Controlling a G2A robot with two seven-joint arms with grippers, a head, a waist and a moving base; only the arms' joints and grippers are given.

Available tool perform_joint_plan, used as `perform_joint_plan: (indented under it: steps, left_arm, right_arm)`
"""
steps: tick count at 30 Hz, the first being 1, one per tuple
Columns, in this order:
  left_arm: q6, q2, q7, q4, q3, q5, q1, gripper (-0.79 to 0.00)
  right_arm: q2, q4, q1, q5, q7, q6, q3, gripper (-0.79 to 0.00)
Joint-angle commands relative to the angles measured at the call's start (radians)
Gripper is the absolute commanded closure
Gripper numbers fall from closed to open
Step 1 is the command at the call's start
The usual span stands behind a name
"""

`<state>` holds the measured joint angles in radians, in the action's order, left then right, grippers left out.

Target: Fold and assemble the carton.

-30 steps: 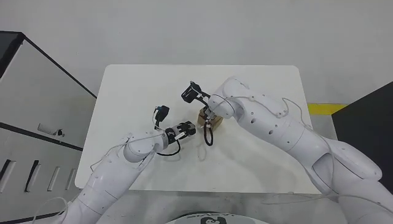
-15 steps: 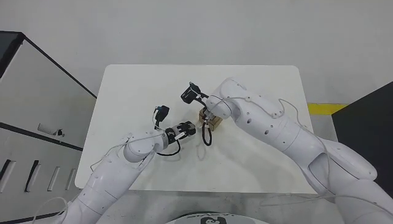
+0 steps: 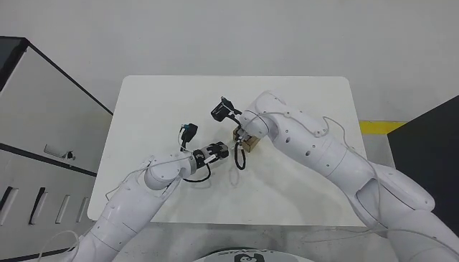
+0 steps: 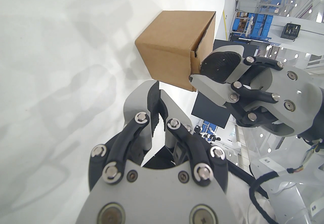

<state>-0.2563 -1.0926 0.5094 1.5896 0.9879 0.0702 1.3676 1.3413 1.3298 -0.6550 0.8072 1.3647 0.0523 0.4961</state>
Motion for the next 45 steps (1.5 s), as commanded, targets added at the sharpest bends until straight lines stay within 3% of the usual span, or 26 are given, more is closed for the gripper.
perform_joint_plan:
  steps: [1, 14, 17, 19, 26, 45]
  left_arm:
    - [0.000, 0.000, 0.000, 0.000, 0.000, 0.000, 0.000, 0.000]
    - [0.000, 0.000, 0.000, 0.000, 0.000, 0.000, 0.000, 0.000]
    - [0.000, 0.000, 0.000, 0.000, 0.000, 0.000, 0.000, 0.000]
    - [0.000, 0.000, 0.000, 0.000, 0.000, 0.000, 0.000, 0.000]
    - [0.000, 0.000, 0.000, 0.000, 0.000, 0.000, 0.000, 0.000]
    - [0.000, 0.000, 0.000, 0.000, 0.000, 0.000, 0.000, 0.000]
  right_arm:
    - [0.001, -0.003, -0.002, -0.012, -0.001, -0.002, 0.009, -0.351]
    - [-0.012, 0.008, -0.043, -0.124, -0.049, 0.010, 0.129, -0.292]
    - [-0.025, 0.012, -0.071, -0.194, -0.114, 0.029, 0.210, -0.172]
    - [-0.036, 0.010, -0.100, -0.259, -0.154, 0.036, 0.274, 0.000]
    - [-0.065, 0.008, -0.171, -0.314, -0.168, 0.025, 0.370, 0.000]
    - [-0.042, -0.129, -0.147, -0.313, -0.190, 0.006, 0.301, 0.000]
